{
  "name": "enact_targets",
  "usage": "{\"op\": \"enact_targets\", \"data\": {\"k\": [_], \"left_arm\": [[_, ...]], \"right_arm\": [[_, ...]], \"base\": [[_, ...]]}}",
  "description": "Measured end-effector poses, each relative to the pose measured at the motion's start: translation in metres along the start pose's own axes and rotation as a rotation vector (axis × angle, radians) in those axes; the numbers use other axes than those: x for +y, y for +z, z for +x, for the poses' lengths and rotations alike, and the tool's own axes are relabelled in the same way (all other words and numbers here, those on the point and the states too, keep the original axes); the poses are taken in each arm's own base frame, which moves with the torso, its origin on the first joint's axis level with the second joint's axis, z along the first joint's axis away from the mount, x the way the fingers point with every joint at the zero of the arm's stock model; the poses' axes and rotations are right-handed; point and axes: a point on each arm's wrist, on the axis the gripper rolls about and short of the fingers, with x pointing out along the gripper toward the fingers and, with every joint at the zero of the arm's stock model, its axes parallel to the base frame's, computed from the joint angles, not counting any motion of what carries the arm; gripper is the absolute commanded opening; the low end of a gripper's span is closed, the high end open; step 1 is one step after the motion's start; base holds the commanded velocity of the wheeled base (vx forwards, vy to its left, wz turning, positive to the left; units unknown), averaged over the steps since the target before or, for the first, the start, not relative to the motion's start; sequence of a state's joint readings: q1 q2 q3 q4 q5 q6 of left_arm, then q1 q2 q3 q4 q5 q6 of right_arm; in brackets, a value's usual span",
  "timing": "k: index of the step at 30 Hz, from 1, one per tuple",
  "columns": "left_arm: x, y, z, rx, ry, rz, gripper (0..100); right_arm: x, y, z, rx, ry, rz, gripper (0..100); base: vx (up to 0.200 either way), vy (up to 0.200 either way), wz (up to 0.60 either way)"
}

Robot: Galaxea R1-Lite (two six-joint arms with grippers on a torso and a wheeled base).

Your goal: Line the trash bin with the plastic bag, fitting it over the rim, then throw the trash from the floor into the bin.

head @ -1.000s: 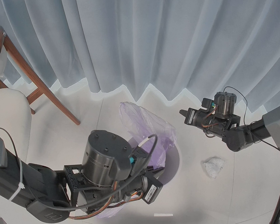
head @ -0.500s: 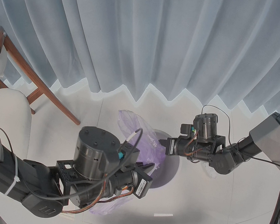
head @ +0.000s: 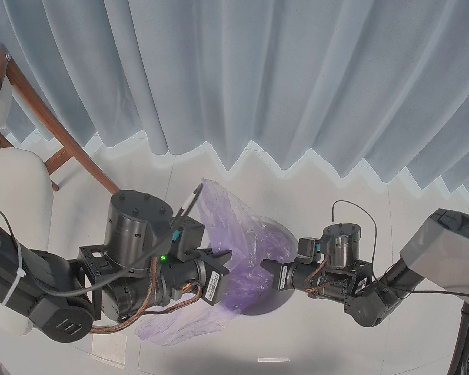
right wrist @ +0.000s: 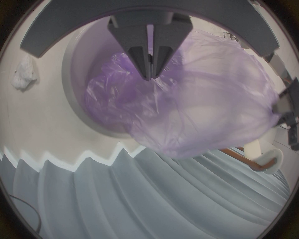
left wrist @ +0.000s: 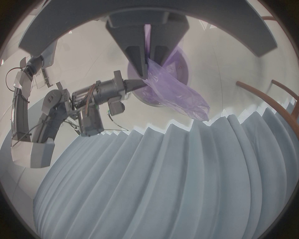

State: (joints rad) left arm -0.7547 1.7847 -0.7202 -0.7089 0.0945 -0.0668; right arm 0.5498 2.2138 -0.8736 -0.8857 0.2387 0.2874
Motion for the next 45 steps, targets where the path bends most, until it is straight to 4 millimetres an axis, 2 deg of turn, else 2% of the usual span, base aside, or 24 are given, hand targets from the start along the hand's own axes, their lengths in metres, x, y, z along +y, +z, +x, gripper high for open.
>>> {"op": "enact_targets", "data": {"k": [5,9,13,19,24,33,40,45], "left_arm": [[0.003,0.001,0.001,-0.003,0.010,-0.004,0],[0.003,0.002,0.001,-0.005,0.014,-0.004,0],[0.003,0.002,0.003,-0.008,0.015,-0.005,0],[0.003,0.005,0.006,-0.016,0.015,-0.005,0],[0.002,0.006,0.008,-0.019,0.015,-0.006,0],[0.002,0.008,0.010,-0.023,0.017,-0.006,0],[0.002,0.007,0.011,-0.023,0.016,-0.007,0],[0.002,0.008,0.011,-0.025,0.016,-0.008,0]], "right_arm": [[0.004,-0.013,0.013,0.050,-0.038,-0.002,0],[0.013,-0.015,0.010,0.061,-0.025,-0.010,0],[0.022,-0.027,-0.005,0.109,-0.017,-0.014,0],[0.039,-0.063,-0.038,0.196,0.014,-0.030,0],[0.059,-0.076,-0.044,0.122,0.103,-0.073,0],[0.094,-0.121,-0.015,0.146,0.193,-0.121,0],[0.113,-0.134,0.016,0.111,0.246,-0.127,0],[0.120,-0.140,0.035,0.065,0.203,-0.092,0]], "base": [[0.000,0.000,0.00],[0.000,0.000,0.00],[0.000,0.000,0.00],[0.000,0.000,0.00],[0.000,0.000,0.00],[0.000,0.000,0.00],[0.000,0.000,0.00],[0.000,0.000,0.00]]}}
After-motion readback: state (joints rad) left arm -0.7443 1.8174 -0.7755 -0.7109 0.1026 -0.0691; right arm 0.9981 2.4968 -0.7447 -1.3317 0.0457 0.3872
